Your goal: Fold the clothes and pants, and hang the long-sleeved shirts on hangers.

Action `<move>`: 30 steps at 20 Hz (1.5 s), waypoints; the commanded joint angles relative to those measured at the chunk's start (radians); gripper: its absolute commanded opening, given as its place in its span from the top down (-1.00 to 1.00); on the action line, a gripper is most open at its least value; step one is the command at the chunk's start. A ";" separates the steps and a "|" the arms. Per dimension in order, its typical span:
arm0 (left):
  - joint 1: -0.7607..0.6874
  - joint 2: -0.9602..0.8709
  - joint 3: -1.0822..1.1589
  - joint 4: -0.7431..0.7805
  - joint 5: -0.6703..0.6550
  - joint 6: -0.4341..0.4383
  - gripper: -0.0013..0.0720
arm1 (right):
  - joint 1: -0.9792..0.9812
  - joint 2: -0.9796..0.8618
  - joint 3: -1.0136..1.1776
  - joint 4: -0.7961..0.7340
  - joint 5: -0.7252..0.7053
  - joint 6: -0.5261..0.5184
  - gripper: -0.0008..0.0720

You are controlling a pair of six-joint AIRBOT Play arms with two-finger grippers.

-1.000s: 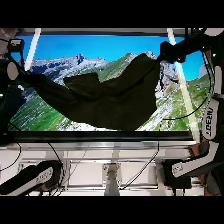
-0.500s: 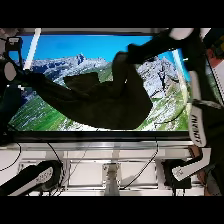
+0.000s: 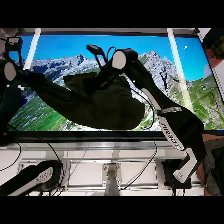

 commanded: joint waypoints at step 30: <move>0.007 -0.029 -0.001 0.034 -0.166 0.030 0.95 | -0.716 -0.248 -0.259 0.240 0.237 -0.255 -0.40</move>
